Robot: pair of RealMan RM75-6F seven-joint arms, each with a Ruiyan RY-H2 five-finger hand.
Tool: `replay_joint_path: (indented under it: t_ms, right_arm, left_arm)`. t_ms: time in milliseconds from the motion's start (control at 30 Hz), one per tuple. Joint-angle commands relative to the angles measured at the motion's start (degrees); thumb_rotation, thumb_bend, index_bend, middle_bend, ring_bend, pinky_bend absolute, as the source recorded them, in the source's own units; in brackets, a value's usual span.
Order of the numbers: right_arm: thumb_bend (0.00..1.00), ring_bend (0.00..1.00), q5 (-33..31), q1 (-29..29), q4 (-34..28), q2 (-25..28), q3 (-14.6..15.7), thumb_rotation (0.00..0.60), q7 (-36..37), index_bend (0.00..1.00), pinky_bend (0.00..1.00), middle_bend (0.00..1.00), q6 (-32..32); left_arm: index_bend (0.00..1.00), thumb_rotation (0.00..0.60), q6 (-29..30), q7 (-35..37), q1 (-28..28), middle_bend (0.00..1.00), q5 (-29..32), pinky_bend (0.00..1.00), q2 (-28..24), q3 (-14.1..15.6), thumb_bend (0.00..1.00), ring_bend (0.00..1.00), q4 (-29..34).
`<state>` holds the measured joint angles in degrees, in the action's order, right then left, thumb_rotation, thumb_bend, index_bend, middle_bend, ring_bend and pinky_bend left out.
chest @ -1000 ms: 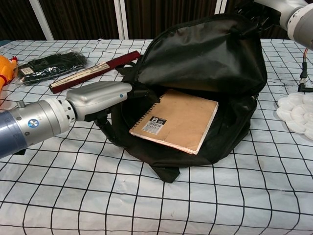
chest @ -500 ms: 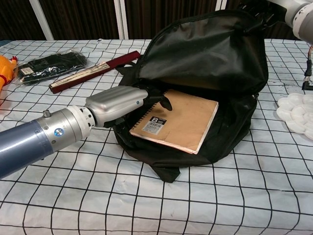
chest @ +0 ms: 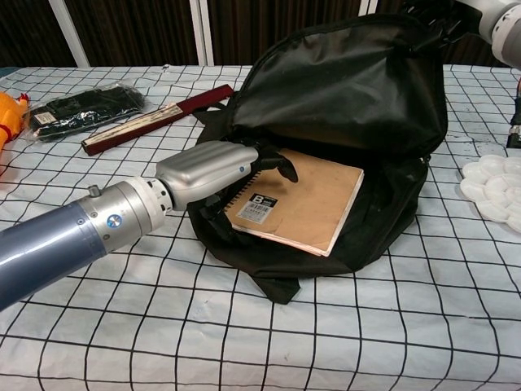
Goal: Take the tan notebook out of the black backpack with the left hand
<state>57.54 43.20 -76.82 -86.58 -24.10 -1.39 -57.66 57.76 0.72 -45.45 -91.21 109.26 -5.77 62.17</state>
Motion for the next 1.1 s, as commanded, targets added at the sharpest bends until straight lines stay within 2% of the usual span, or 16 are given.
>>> replay_joint_path:
  t_ms: [33,167,400,833,1100]
  right_arm:
    - [0.47,0.43,-0.1,0.0,0.0,0.0,0.0,0.6,0.0,0.67,0.15,0.59,0.0]
    - [0.47,0.43,-0.1,0.0,-0.1,0.2,0.2,0.6,-0.1,0.67,0.15,0.59,-0.2]
    - [0.47,0.43,-0.4,0.1,-0.1,0.3,0.2,0.6,0.1,0.67,0.15,0.59,-0.2]
    - [0.47,0.43,-0.6,0.0,0.2,0.7,0.3,0.6,0.3,0.67,0.15,0.59,-0.5]
    - [0.47,0.43,-0.6,-0.2,-0.2,1.1,0.5,0.6,0.3,0.67,0.15,0.59,-0.6]
  left_arm:
    - [0.25,0.6,-0.1,0.4,-0.4,0.21,0.2,0.03,0.5,0.0,0.11,0.02,-0.8]
    - [0.26,0.6,0.5,1.4,-0.8,0.23,0.2,0.04,1.1,-0.1,0.16,0.03,-1.9]
    - [0.26,0.6,0.8,2.2,-1.7,0.23,-0.1,0.04,2.1,0.2,0.16,0.03,-4.0]
    - [0.32,0.6,2.2,4.6,-2.6,0.29,-0.1,0.08,4.0,0.1,0.28,0.07,-7.7]
    - [0.32,0.6,3.1,4.9,-3.3,0.29,-0.3,0.08,3.4,-0.2,0.32,0.08,-7.7]
